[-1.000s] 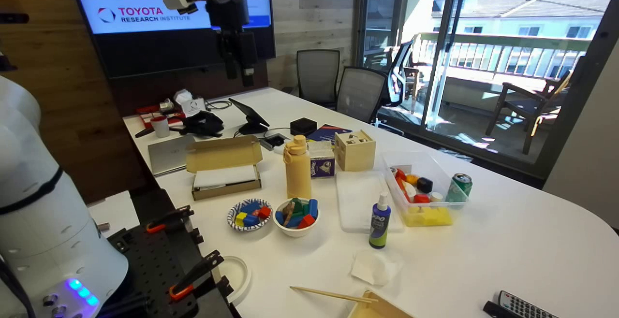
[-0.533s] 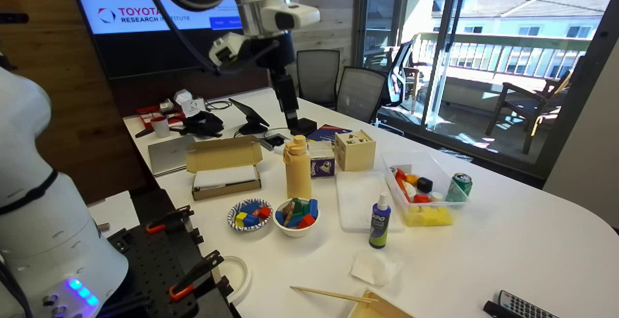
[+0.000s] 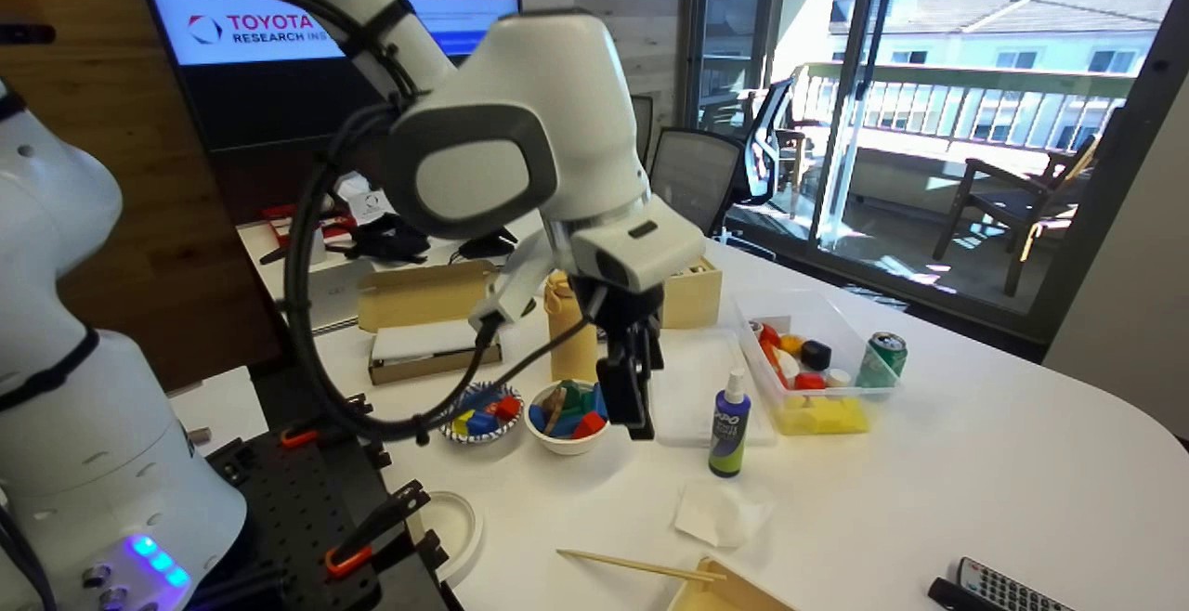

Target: Use the chopsticks to stir the contents of the plate with blue markings

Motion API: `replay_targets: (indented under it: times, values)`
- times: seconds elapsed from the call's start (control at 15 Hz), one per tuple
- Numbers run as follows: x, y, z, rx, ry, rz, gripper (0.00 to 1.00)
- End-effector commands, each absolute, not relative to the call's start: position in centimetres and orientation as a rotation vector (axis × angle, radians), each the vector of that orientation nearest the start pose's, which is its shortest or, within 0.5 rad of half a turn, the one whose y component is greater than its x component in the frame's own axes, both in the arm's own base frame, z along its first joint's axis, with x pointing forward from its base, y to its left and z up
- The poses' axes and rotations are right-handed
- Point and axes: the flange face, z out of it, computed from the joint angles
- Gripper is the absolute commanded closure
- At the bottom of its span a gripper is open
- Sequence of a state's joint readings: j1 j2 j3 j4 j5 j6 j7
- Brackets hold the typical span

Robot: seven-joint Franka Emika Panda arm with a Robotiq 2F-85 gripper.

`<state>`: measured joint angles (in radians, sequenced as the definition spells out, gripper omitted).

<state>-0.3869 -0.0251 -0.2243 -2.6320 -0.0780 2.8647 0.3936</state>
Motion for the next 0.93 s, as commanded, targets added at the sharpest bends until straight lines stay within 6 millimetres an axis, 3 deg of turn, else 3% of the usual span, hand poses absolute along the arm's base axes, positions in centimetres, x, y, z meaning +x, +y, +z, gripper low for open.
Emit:
replay_targets:
  times: [0.0,0.27,0.4,0.87]
  values:
    - [38.1,-28.9,22.7,-2.694,1.711,-0.423,0.0]
    - [39.3,-31.6,17.5,-2.583,1.94,-0.402,0.0]
    - [40.0,-32.6,15.9,-2.522,2.028,-0.383,0.0]
    - [41.7,-33.2,10.3,-2.436,2.174,-0.331,0.0]
